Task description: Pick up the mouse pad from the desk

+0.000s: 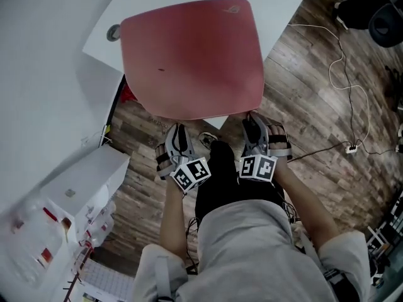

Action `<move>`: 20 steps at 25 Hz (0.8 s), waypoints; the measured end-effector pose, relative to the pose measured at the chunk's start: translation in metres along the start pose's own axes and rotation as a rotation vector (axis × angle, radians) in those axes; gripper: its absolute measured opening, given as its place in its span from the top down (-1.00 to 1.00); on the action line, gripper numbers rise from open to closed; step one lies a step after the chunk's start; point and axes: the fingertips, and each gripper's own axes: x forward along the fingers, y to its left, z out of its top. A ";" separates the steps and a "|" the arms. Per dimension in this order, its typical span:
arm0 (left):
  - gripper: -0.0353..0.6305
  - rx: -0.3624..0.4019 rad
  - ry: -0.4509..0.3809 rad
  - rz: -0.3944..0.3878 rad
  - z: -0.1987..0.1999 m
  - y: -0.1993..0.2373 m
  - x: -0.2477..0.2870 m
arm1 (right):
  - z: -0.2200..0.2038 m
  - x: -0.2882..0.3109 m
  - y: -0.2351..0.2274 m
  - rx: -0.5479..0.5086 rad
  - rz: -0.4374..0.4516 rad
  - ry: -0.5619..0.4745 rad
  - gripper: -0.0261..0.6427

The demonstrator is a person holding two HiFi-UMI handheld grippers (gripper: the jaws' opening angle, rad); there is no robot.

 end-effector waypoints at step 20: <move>0.22 0.117 0.029 0.167 -0.022 0.022 0.047 | -0.002 0.039 -0.019 -0.134 -0.210 0.053 0.30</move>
